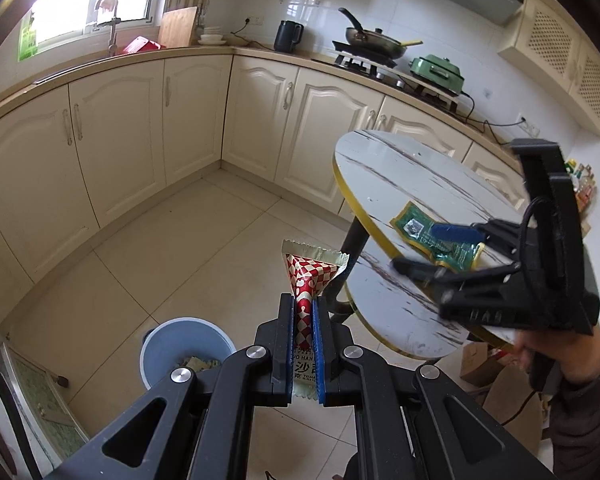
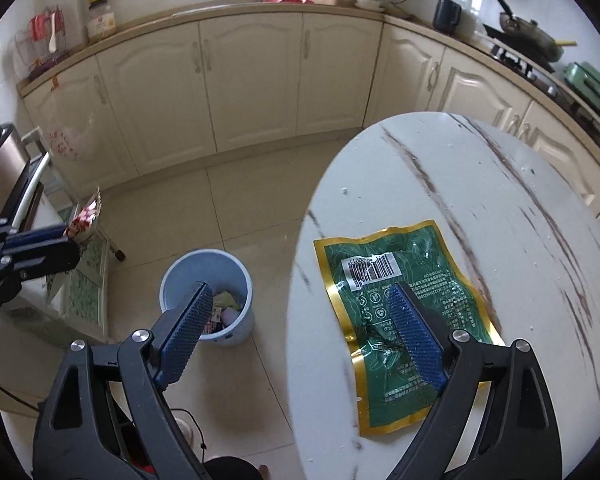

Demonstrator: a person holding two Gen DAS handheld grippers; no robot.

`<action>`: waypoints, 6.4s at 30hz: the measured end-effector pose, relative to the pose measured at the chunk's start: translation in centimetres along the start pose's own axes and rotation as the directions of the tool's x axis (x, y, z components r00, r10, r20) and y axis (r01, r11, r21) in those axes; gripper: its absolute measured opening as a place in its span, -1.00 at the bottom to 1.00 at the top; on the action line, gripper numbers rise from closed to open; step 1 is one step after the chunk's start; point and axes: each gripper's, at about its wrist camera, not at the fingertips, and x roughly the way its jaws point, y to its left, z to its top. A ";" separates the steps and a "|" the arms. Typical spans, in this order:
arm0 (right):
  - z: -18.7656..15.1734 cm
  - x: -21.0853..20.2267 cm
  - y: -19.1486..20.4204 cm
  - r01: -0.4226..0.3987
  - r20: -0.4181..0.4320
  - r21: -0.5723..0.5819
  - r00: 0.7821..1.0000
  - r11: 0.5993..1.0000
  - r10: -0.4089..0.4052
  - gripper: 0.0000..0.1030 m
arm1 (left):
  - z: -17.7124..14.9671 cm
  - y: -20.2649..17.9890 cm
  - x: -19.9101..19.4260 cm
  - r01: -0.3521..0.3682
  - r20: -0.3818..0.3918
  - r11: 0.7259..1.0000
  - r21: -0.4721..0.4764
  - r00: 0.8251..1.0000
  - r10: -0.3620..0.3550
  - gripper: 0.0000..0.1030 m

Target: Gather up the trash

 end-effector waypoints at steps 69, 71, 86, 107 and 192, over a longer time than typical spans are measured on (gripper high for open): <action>4.8 1.8 6.0 -0.271 0.190 0.104 0.950 0.957 0.248 -0.89 | -1.3 10.7 4.9 -0.055 -0.089 0.990 -0.132 0.995 0.043 -0.91; 5.4 4.8 8.2 -0.305 0.140 0.078 0.946 0.949 0.293 -0.89 | -1.4 12.4 6.7 -0.070 -0.123 0.985 -0.155 0.991 0.051 -0.91; 2.2 31.9 13.3 -0.383 -0.245 0.248 0.864 0.890 0.440 -0.41 | -3.4 23.3 25.0 -0.163 -0.380 0.950 -0.266 0.924 0.052 -0.83; 3.3 20.4 10.8 -0.195 -0.124 0.135 0.969 0.972 0.212 0.60 | -0.7 19.2 19.7 -0.335 -0.176 0.903 -0.269 0.939 0.296 0.04; -10.4 -46.4 8.1 0.154 0.661 0.271 0.688 0.950 -0.300 1.00 | -25.4 -18.8 -25.0 -0.340 0.662 0.940 -0.016 0.701 0.265 0.99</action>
